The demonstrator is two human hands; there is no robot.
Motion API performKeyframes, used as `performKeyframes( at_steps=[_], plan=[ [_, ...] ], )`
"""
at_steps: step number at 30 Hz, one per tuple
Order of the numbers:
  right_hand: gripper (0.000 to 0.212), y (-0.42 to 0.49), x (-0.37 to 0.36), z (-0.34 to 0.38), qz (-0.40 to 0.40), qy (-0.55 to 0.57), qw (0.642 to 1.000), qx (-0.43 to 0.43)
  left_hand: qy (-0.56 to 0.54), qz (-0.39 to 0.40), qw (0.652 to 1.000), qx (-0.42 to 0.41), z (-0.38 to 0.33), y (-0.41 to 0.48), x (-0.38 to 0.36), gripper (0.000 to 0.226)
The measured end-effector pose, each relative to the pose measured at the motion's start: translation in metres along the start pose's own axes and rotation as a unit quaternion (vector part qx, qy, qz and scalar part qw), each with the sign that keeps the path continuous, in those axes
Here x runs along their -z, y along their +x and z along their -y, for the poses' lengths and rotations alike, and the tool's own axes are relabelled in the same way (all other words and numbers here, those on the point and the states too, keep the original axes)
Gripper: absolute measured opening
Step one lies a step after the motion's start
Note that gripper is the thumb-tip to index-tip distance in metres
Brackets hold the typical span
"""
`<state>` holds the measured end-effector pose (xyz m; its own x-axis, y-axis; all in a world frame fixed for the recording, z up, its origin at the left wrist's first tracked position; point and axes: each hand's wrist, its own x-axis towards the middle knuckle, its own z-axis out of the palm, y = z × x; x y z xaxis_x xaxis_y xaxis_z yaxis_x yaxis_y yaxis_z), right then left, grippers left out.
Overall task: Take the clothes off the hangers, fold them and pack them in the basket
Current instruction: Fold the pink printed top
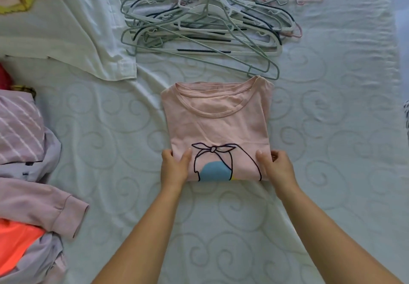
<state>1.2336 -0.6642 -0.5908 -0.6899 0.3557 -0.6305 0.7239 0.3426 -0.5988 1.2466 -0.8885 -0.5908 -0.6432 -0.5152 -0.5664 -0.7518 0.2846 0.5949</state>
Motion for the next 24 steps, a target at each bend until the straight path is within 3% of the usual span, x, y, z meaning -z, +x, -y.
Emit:
performKeyframes(
  at_steps=[4, 9, 11, 13, 16, 19, 22, 24],
  plan=[
    [0.037, 0.003, 0.0, 0.006, -0.042, -0.054, 0.994, 0.081, -0.023, -0.02, 0.998, -0.063, 0.002, 0.004, 0.003, 0.038],
    [0.031, 0.028, -0.001, 0.038, -0.046, -0.084, 0.982, 0.164, -0.206, -0.006, 0.979, -0.009, -0.025, 0.035, 0.012, 0.044],
    [0.031, 0.044, -0.004, 0.061, -0.04, -0.07, 0.984, 0.157, -0.289, 0.004, 0.957, 0.024, -0.039, 0.053, 0.016, 0.042],
    [0.027, 0.06, -0.008, 0.078, -0.026, -0.063, 0.99, 0.122, -0.342, 0.027, 0.938, 0.052, -0.051, 0.066, 0.019, 0.027],
    [0.013, 0.072, -0.011, 0.092, -0.026, -0.083, 0.991, 0.101, -0.34, 0.128, 0.93, 0.055, -0.07, 0.069, 0.018, 0.008],
    [0.014, 0.069, -0.006, 0.096, -0.007, 0.085, 0.988, 0.126, -0.354, 0.205, 0.912, 0.033, -0.079, 0.07, 0.02, 0.007],
    [0.015, 0.069, 0.007, 0.095, 0.044, 0.324, 0.942, 0.082, -0.391, 0.237, 0.889, -0.001, -0.086, 0.076, 0.03, 0.011],
    [0.015, 0.078, 0.011, 0.09, 0.065, 0.35, 0.934, 0.027, -0.377, 0.24, 0.894, 0.002, -0.086, 0.085, 0.03, 0.013]
  ],
)
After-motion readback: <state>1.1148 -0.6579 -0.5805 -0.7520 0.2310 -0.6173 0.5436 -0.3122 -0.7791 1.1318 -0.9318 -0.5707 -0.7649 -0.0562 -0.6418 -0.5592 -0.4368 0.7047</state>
